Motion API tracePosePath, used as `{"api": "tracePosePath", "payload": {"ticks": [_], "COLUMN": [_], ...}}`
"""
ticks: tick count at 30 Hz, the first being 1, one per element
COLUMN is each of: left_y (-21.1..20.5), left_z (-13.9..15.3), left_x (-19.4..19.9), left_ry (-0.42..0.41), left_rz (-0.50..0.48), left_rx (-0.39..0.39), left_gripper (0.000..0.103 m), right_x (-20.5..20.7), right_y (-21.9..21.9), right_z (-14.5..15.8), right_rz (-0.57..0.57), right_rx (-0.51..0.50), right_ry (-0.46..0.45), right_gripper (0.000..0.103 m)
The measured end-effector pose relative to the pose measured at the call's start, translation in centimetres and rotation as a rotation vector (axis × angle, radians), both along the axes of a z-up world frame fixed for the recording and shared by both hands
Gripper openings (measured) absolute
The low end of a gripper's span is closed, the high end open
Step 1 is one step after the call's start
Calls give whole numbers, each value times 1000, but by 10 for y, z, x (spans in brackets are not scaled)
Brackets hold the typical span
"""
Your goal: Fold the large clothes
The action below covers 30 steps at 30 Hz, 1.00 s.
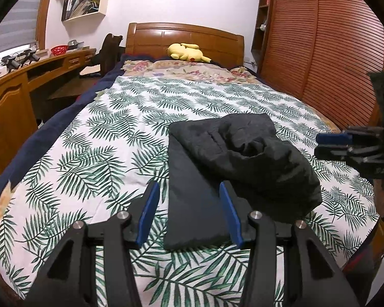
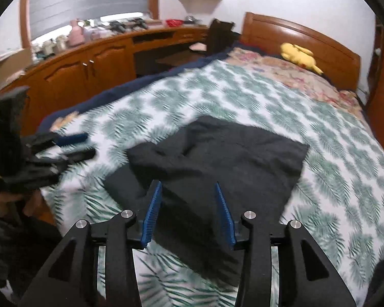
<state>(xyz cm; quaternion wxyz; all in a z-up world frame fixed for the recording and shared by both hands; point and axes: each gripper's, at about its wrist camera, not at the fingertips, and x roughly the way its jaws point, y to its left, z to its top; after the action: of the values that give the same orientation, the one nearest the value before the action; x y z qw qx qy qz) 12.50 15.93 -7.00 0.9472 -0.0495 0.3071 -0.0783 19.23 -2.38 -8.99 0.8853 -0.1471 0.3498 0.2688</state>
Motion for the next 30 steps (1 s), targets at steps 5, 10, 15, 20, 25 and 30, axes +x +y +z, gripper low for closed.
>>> {"api": "tracePosePath", "payload": {"ticks": [5, 10, 15, 20, 25, 30], "left_y": [-8, -15, -24, -33, -42, -49], "left_z": [5, 11, 13, 10, 5, 2], "left_x": [1, 2, 6, 10, 16, 22], "left_ry": [-22, -46, -51, -38, -22, -11], "left_rz": [-16, -31, -48, -63, -88, -94], "left_rx": [-12, -31, -32, -16, -15, -6], "left_gripper": [48, 48, 48, 48, 48, 48], "right_x": [12, 21, 18, 12, 12, 12], "right_y": [-33, -54, -50, -46, -50, -51], "right_z": [-23, -46, -72, -78, -81, -81], "right_rz": [-87, -138, -115, -111, -112, -113], "right_rx": [-27, 10, 5, -7, 6, 8], "right_ry": [35, 98, 153, 132, 136, 136], "right_gripper": [43, 43, 44, 45, 45, 45]}}
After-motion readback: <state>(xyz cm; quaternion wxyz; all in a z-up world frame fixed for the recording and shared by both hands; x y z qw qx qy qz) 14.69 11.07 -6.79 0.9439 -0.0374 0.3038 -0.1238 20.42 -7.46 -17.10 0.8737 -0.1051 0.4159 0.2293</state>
